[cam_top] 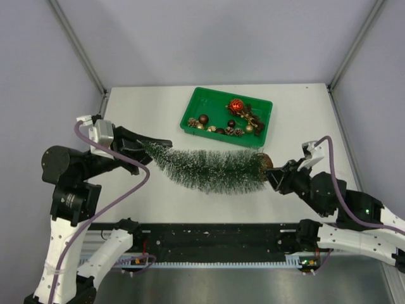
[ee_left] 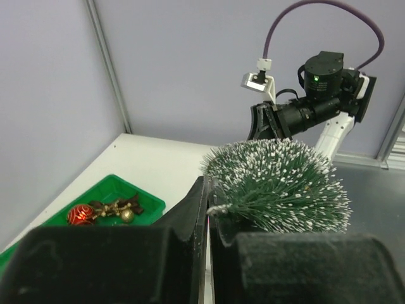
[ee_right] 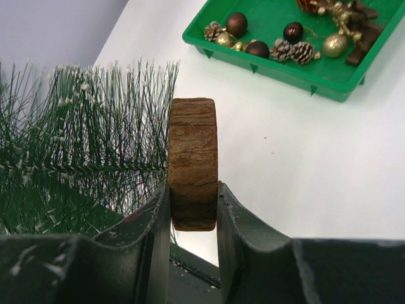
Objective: Decorate the small christmas tree
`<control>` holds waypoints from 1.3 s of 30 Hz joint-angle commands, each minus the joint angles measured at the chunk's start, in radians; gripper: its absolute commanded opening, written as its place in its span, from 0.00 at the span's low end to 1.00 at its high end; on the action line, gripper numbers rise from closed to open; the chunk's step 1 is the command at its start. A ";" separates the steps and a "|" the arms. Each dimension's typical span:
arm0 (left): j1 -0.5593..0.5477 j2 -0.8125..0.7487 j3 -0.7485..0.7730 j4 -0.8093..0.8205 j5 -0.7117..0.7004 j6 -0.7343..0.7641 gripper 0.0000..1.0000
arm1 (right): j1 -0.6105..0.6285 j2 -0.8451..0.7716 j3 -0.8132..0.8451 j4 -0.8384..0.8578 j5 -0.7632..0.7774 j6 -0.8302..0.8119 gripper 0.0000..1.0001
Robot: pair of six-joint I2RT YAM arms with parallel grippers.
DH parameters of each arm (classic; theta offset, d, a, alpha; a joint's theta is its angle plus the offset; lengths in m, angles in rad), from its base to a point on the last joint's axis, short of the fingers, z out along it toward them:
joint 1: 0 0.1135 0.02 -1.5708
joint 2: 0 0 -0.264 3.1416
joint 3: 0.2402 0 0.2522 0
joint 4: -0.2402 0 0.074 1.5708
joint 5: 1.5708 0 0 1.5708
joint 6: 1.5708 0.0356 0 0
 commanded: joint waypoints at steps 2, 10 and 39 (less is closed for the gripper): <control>0.001 -0.069 -0.100 -0.106 0.029 0.094 0.05 | 0.008 0.055 -0.105 0.208 -0.069 0.138 0.00; 0.001 -0.143 -0.132 -0.283 -0.052 0.245 0.07 | -0.055 0.244 -0.196 0.477 -0.348 0.199 0.00; 0.001 -0.289 -0.411 -0.528 -0.764 0.516 0.99 | -0.564 0.816 -0.423 0.985 -0.994 0.244 0.00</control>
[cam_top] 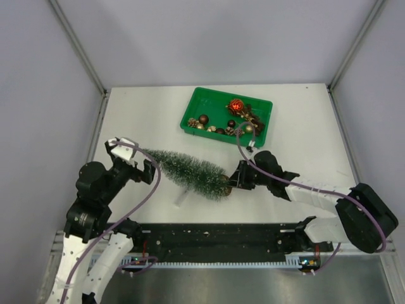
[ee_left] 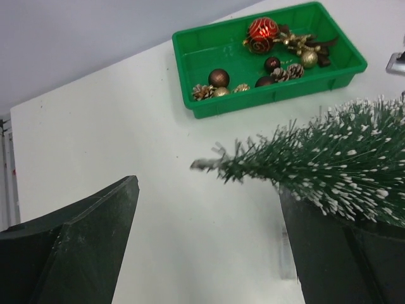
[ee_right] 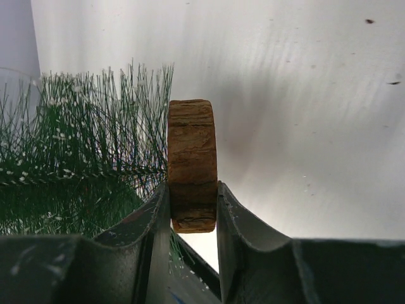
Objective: Decorate the small christmas tree
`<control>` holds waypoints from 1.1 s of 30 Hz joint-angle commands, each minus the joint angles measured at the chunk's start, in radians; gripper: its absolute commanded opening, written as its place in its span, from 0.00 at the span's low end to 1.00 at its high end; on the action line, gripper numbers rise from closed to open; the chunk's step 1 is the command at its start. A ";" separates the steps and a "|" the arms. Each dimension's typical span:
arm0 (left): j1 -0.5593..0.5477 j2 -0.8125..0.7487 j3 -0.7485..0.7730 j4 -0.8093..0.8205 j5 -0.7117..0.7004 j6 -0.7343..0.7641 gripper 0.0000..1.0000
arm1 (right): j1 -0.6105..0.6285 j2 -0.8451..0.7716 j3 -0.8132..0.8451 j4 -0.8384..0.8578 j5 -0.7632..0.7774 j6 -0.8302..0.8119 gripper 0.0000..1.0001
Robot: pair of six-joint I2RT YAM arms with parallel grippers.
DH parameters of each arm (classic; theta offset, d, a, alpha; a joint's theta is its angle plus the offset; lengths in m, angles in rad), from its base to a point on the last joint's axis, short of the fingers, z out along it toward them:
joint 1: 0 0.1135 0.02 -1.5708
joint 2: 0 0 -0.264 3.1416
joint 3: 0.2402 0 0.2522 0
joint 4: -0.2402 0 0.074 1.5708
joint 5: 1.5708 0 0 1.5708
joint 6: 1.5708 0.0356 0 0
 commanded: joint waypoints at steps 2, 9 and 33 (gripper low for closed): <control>0.001 -0.009 -0.060 -0.116 0.045 0.224 0.99 | -0.074 0.054 -0.024 0.167 -0.081 0.023 0.00; 0.001 -0.030 -0.152 -0.174 -0.056 0.390 0.99 | -0.115 0.093 -0.035 0.161 -0.077 0.009 0.00; 0.002 0.146 -0.086 0.149 0.050 -0.222 0.99 | -0.146 0.195 -0.198 0.417 -0.106 0.072 0.00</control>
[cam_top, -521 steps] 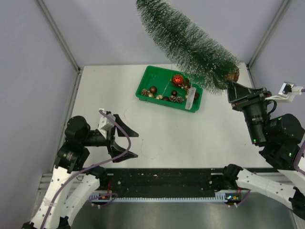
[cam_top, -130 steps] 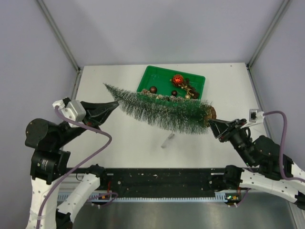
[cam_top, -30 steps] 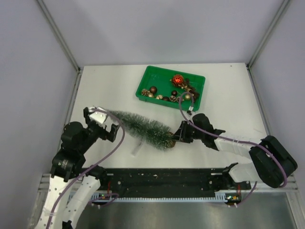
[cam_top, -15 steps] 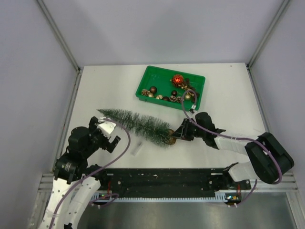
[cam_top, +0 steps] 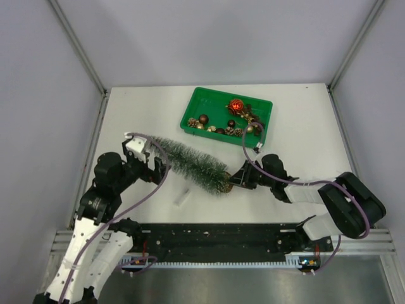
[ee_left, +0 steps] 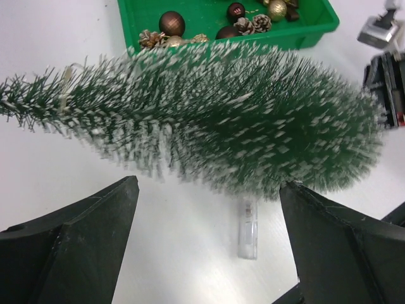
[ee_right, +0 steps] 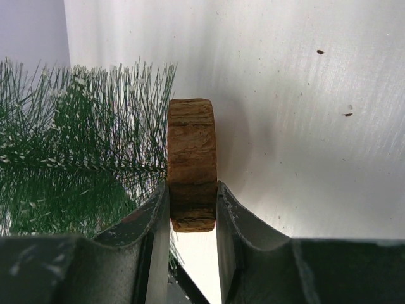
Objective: Decorate the small christmas tree
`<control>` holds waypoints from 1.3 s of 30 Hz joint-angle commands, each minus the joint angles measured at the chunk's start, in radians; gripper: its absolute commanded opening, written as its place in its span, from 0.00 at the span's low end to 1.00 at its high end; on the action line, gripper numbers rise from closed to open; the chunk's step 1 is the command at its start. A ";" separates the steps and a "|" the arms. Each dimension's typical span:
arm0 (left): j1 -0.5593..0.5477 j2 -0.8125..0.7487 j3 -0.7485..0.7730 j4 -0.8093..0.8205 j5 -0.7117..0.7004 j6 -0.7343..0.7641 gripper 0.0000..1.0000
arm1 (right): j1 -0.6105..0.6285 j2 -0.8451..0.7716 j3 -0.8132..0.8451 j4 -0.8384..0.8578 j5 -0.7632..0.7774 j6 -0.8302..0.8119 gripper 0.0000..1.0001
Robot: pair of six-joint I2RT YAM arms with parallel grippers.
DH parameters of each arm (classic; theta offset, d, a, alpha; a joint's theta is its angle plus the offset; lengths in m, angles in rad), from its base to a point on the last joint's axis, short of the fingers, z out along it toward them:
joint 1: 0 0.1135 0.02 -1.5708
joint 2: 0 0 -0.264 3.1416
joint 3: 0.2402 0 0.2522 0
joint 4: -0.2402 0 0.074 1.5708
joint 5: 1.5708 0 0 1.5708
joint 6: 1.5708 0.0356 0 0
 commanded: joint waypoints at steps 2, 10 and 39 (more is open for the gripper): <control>0.004 0.148 0.041 0.180 -0.106 -0.201 0.99 | -0.006 0.043 -0.090 0.105 0.003 0.029 0.00; 0.030 0.234 0.042 0.349 0.145 -0.304 0.94 | -0.008 0.074 -0.119 0.196 -0.040 0.042 0.00; 0.041 0.171 0.005 0.339 0.318 -0.260 0.00 | -0.011 -0.348 0.008 -0.393 0.040 -0.081 0.62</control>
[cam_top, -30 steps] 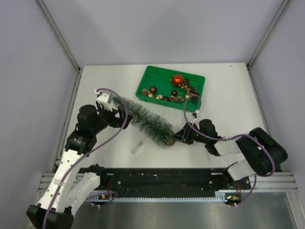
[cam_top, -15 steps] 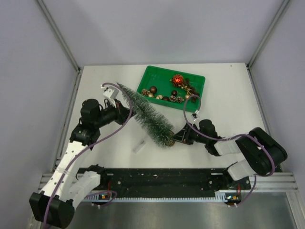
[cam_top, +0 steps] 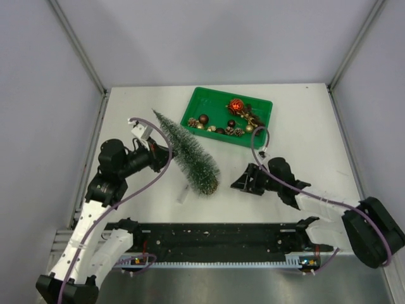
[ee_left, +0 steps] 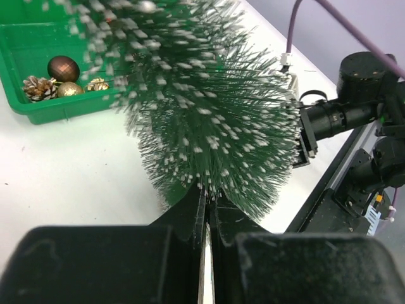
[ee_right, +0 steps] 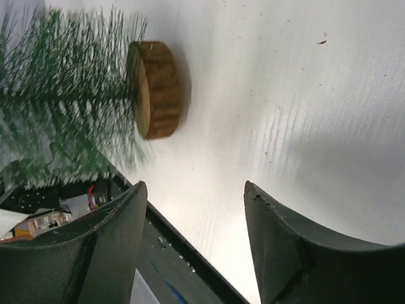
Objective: Decorate the small christmas tree
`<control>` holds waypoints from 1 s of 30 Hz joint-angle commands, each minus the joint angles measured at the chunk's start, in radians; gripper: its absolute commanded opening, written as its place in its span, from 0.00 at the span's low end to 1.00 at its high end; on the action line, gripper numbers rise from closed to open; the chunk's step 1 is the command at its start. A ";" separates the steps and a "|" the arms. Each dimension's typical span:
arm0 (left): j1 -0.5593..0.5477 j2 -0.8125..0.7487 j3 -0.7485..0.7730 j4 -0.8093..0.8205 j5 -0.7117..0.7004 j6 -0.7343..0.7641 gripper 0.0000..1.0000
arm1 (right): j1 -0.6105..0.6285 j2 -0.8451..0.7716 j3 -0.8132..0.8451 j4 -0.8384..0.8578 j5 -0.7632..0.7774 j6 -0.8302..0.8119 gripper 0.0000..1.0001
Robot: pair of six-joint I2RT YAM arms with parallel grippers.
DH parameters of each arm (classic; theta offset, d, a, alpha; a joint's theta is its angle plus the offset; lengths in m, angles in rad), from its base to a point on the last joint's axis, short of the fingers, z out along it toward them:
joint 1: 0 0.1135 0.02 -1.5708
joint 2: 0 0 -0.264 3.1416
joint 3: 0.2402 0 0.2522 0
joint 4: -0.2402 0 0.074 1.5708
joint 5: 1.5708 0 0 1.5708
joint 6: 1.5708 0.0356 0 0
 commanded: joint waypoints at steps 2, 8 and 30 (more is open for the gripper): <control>0.005 -0.061 0.003 -0.002 -0.030 0.030 0.00 | -0.036 -0.210 0.091 -0.284 0.054 -0.053 0.61; 0.000 -0.132 -0.021 -0.019 -0.139 -0.107 0.00 | -0.171 -0.246 0.311 -0.549 0.192 -0.125 0.57; -0.041 -0.148 -0.031 -0.064 -0.391 -0.200 0.00 | -0.256 0.340 0.753 -0.531 0.655 -0.274 0.58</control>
